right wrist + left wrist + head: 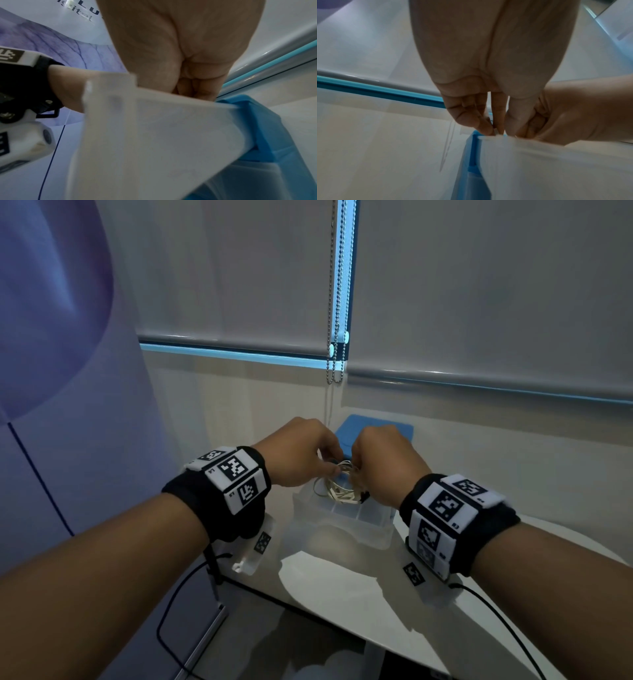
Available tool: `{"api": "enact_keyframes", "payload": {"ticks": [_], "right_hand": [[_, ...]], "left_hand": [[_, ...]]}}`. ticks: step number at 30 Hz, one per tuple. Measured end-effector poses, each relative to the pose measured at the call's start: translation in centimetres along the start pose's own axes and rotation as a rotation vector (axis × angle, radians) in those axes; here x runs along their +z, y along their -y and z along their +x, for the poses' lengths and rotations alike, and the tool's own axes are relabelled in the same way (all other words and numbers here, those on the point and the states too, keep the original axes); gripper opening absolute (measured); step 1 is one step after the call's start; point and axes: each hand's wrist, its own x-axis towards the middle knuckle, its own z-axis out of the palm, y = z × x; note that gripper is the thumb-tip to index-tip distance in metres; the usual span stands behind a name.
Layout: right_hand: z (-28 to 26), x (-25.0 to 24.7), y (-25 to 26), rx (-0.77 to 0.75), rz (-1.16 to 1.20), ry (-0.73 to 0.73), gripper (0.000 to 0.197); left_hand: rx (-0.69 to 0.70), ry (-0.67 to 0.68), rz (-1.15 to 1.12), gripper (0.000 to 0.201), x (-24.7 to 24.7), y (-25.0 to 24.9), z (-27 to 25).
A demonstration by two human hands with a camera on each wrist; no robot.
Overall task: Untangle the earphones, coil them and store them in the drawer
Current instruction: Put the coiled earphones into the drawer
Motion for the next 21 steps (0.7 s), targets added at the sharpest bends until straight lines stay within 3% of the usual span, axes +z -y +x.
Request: {"api": "enact_keyframes", "payload": {"ticks": [3,6,11,21], "right_hand": [[-0.1,0.0,-0.1,-0.001,-0.012,0.01,0.015],[-0.1,0.0,-0.2,-0.013,-0.055,0.034,0.009],[-0.1,0.3,-0.4,-0.031,-0.106,0.058,0.024],[-1.0,-0.3,-0.9,-0.195,-0.103,-0.028,0.014]], "left_hand": [[-0.007,0.009,0.007,0.023,0.1,0.0,0.0],[0.023,0.053,0.078,0.025,0.1,-0.1,0.0],[0.084,0.043,0.241,0.015,0.5,-0.1,0.1],[0.013,-0.002,0.158,0.01,0.9,-0.4,0.2]]}}
